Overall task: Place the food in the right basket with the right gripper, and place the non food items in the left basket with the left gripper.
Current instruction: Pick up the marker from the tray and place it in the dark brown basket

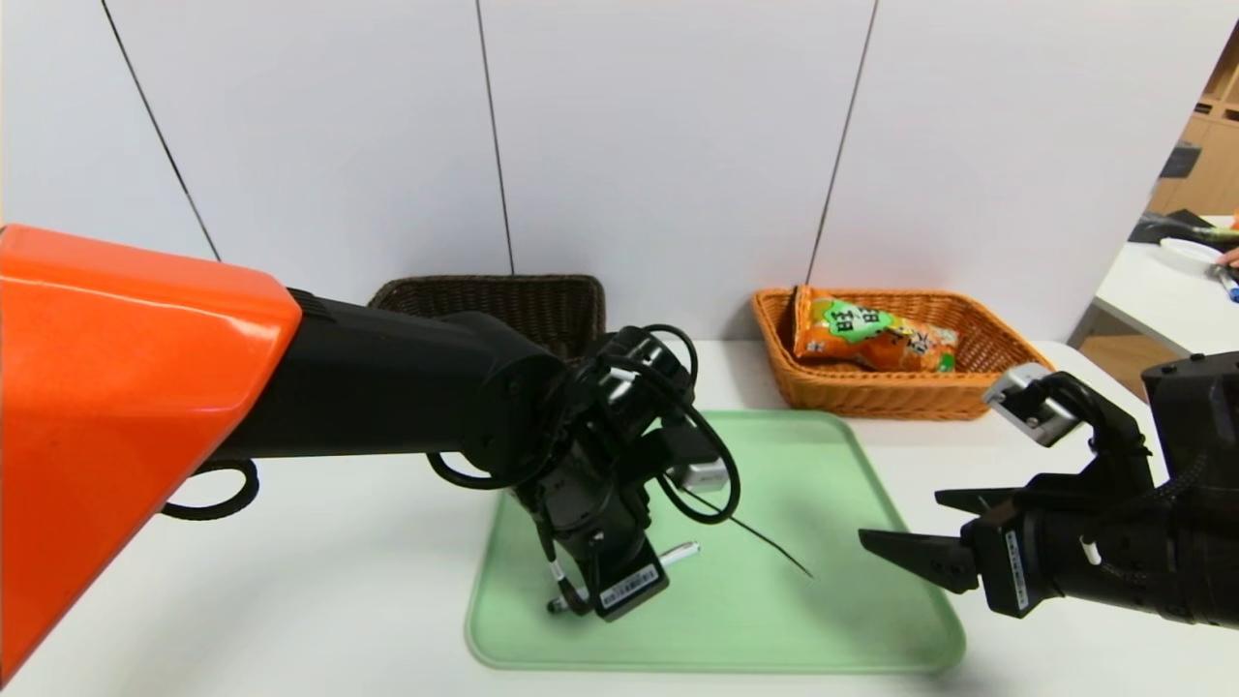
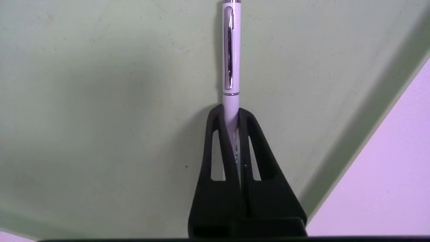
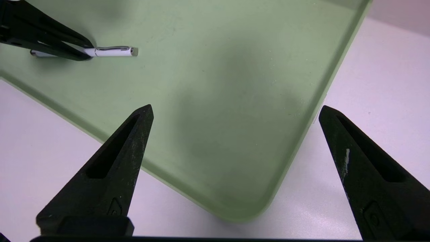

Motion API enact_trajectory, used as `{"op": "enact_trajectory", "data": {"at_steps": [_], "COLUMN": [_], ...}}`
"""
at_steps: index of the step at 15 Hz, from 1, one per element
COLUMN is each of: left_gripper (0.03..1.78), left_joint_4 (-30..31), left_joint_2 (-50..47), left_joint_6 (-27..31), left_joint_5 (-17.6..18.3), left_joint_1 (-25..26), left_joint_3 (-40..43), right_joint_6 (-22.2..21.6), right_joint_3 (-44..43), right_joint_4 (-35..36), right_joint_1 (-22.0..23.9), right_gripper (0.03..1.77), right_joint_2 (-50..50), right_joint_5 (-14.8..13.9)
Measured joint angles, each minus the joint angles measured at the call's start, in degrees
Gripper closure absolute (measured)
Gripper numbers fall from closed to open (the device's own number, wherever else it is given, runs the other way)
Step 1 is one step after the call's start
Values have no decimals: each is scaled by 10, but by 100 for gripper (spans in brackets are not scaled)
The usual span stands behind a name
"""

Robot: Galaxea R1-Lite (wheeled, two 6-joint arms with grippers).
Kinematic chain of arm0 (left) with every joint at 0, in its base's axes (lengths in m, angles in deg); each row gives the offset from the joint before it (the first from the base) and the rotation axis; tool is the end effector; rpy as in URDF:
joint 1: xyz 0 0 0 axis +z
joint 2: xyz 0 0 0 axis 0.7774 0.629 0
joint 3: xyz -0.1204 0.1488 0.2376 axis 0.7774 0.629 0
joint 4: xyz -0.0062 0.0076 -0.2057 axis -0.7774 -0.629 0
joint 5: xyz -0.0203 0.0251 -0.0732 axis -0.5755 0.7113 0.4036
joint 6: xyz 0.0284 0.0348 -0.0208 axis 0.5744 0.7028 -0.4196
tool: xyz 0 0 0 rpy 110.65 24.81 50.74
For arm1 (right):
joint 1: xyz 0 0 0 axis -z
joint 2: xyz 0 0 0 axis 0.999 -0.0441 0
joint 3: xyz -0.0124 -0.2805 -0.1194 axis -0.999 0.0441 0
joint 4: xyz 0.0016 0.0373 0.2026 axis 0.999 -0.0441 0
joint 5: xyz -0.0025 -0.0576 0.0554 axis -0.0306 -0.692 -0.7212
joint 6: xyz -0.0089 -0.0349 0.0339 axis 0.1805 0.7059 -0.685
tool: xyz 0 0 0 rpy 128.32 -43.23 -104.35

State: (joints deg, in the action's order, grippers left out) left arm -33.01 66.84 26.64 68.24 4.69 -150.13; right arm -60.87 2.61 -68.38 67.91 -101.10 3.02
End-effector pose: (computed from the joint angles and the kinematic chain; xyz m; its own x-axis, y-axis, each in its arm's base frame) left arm 0.2754 -0.2956 0.1199 0.2366 -0.3876 -0.8909 0.9208 0.3821 0.0783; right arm 0.2123 0.0860 0.1388 0.6801 0.4551 -0.5748 -0.4714 0.8719 0.1326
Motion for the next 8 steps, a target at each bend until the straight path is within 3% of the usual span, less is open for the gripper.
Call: {"op": "enact_trajectory", "data": {"at_steps": [8], "left_gripper": [174], "left_joint_4": [1], "left_joint_2": [-3], "left_joint_6": [-3], "left_joint_5": [0], "left_joint_1": [1], "left_joint_3": [-2], "right_joint_6": [0], "right_joint_3": [1], "right_joint_4": [0], "right_joint_1": [0], "right_gripper": [10], "right_joint_2": [-2], "right_joint_5": [0]}}
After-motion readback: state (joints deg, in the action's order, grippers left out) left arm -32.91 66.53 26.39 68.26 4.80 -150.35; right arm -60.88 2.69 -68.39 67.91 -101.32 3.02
